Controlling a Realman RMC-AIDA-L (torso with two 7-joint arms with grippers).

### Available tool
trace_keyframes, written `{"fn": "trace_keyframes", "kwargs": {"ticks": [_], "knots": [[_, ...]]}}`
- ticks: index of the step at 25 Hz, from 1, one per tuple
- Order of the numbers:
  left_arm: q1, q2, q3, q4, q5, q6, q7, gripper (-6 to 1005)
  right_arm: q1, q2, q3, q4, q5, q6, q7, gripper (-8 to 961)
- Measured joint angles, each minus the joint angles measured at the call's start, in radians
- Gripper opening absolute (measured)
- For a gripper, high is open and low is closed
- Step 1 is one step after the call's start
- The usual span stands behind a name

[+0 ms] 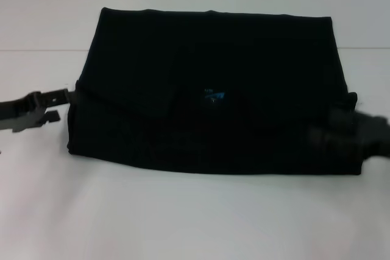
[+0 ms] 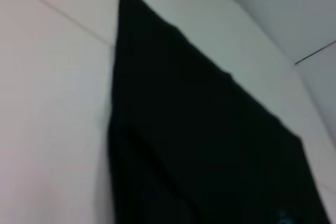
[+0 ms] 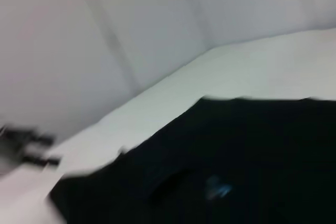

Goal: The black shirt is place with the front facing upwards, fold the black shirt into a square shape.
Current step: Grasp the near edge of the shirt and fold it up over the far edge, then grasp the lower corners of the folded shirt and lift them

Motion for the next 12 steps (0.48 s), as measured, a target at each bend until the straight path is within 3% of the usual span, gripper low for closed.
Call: {"fn": "trace_keyframes", "kwargs": {"ticks": [3, 6, 12], "knots": [[-0.003, 0.000, 0.001, 0.010, 0.062, 0.008, -0.013, 883, -0.021, 0.024, -0.057, 0.000, 0.000, -0.016, -0.081, 829], [-0.010, -0.004, 0.004, 0.008, 0.091, 0.007, -0.014, 879, -0.032, 0.047, -0.108, 0.002, 0.000, -0.018, -0.142, 946], [-0.024, -0.011, 0.019, 0.005, 0.097, 0.006, -0.015, 858, -0.041, 0.064, -0.164, 0.005, 0.000, -0.013, -0.185, 946]]}}
